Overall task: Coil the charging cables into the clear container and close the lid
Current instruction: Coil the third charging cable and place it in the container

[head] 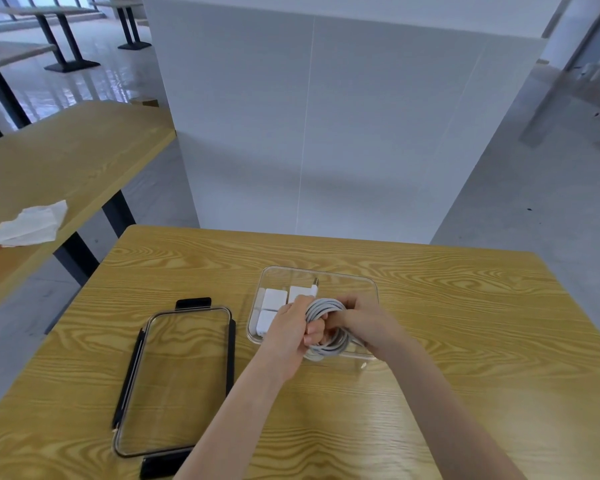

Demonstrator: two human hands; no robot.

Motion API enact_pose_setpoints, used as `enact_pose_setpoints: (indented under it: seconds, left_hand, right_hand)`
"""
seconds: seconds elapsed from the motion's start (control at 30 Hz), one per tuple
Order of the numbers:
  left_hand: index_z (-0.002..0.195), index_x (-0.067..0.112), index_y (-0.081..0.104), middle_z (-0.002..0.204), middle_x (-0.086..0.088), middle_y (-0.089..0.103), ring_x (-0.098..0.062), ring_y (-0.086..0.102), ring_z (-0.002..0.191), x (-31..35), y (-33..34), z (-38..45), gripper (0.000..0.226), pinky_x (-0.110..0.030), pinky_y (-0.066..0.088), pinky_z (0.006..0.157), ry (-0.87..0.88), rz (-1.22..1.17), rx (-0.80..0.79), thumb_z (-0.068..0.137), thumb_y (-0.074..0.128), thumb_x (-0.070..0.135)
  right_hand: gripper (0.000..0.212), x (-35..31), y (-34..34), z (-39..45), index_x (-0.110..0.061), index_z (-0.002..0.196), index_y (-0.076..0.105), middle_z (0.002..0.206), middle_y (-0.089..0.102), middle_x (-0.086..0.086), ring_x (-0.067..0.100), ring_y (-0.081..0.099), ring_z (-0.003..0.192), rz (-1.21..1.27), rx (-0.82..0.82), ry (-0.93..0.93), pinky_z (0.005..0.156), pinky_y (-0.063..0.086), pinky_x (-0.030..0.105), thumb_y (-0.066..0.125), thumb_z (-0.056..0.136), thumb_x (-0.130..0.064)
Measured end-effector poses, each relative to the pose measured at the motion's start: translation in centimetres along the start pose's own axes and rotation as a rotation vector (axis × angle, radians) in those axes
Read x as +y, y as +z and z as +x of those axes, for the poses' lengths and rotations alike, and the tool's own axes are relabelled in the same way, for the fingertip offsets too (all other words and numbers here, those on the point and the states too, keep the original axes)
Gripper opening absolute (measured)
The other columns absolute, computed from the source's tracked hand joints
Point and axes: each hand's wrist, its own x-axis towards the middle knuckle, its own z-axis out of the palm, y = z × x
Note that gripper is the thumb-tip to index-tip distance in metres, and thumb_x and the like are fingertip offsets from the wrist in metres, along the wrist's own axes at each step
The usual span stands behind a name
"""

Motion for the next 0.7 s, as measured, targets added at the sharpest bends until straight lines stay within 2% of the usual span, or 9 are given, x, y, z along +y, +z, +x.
enact_pose_setpoints:
  seconds: [0.07, 0.13, 0.2, 0.27, 0.33, 0.4, 0.47, 0.6, 0.7]
  left_hand:
    - [0.062, 0.01, 0.053, 0.038, 0.005, 0.032, -0.007, 0.024, 0.033, 0.2, -0.1, 0.2, 0.039, -0.026, 0.024, 0.055, -0.017, -0.04, 0.035, 0.095, 0.034, 0.019]
    - [0.062, 0.01, 0.051, 0.038, 0.006, 0.032, -0.007, 0.024, 0.032, 0.5, -0.5, 0.3, 0.038, -0.024, 0.023, 0.053, -0.028, -0.107, 0.048, 0.096, 0.035, 0.019]
    - [0.061, 0.01, 0.048, 0.038, 0.006, 0.03, -0.007, 0.023, 0.032, 0.8, -0.9, 0.2, 0.038, -0.026, 0.022, 0.057, -0.031, -0.148, 0.036, 0.096, 0.036, 0.019]
    - [0.061, 0.01, 0.047, 0.038, 0.005, 0.029, -0.008, 0.022, 0.033, 1.1, -0.8, 0.2, 0.037, -0.027, 0.025, 0.057, -0.037, -0.148, 0.018, 0.096, 0.035, 0.018]
    - [0.062, 0.01, 0.047, 0.038, 0.005, 0.028, -0.008, 0.02, 0.033, 1.2, -0.5, 0.1, 0.037, -0.025, 0.032, 0.054, -0.052, -0.164, 0.004, 0.096, 0.035, 0.018]
    - [0.064, 0.009, 0.046, 0.038, 0.006, 0.027, -0.008, 0.02, 0.032, 1.3, -0.4, -0.2, 0.035, -0.021, 0.034, 0.046, -0.082, -0.182, -0.038, 0.096, 0.034, 0.018]
    - [0.066, 0.009, 0.046, 0.039, 0.006, 0.027, -0.007, 0.02, 0.033, 1.0, -0.2, -0.6, 0.034, -0.02, 0.028, 0.045, -0.124, -0.167, -0.091, 0.097, 0.033, 0.02]
    - [0.066, 0.007, 0.048, 0.04, 0.005, 0.027, -0.008, 0.02, 0.032, 0.6, 0.1, -0.6, 0.035, -0.02, 0.035, 0.038, -0.185, -0.198, -0.101, 0.096, 0.033, 0.018]
    - [0.063, 0.007, 0.05, 0.039, 0.006, 0.028, -0.007, 0.021, 0.032, 0.6, -0.2, 0.2, 0.037, -0.02, 0.03, 0.045, -0.222, -0.212, -0.114, 0.094, 0.033, 0.018]
  right_hand:
    - [0.03, 0.1, -0.4, 0.0, 0.008, 0.093, 0.068, 0.082, 0.067, 0.015, 0.022, 0.063, 0.077, 0.188, -0.067, 0.035, 0.074, 0.052, 0.03, 0.065, 0.064, 0.002]
    - [0.03, -0.1, -1.0, 0.0, 0.009, 0.102, 0.064, 0.083, 0.065, 0.013, 0.022, 0.06, 0.074, 0.413, -0.155, 0.061, 0.07, 0.052, 0.028, 0.063, 0.074, 0.0]
    - [0.025, -0.4, -1.3, -0.1, 0.004, 0.098, 0.067, 0.074, 0.064, 0.009, 0.02, 0.058, 0.067, 0.573, -0.158, 0.078, 0.068, 0.05, 0.029, 0.064, 0.078, -0.01]
    - [0.013, -0.5, -1.1, 0.0, 0.0, 0.087, 0.068, 0.063, 0.066, 0.006, 0.018, 0.061, 0.06, 0.634, -0.076, 0.098, 0.065, 0.054, 0.029, 0.064, 0.081, -0.011]
    - [0.008, -0.7, -0.7, 0.2, -0.002, 0.09, 0.067, 0.06, 0.069, 0.006, 0.015, 0.064, 0.053, 0.668, 0.016, 0.15, 0.054, 0.055, 0.024, 0.063, 0.083, -0.005]
    - [0.013, -0.9, -0.5, 0.5, -0.005, 0.092, 0.066, 0.06, 0.07, 0.007, 0.013, 0.065, 0.049, 0.762, 0.094, 0.2, 0.051, 0.056, 0.021, 0.062, 0.082, 0.003]
    - [0.018, -0.8, -0.9, 1.0, -0.005, 0.091, 0.062, 0.06, 0.071, 0.01, 0.014, 0.067, 0.05, 0.899, 0.185, 0.219, 0.052, 0.057, 0.023, 0.061, 0.08, 0.009]
    - [0.027, -0.4, -2.6, 1.5, -0.004, 0.092, 0.053, 0.06, 0.071, 0.014, 0.019, 0.07, 0.053, 1.002, 0.416, 0.115, 0.045, 0.056, 0.025, 0.065, 0.075, 0.014]
    - [0.031, 0.1, -2.9, 0.9, -0.002, 0.101, 0.054, 0.063, 0.072, 0.012, 0.017, 0.071, 0.058, 0.982, 0.482, 0.046, 0.053, 0.059, 0.027, 0.068, 0.075, 0.009]
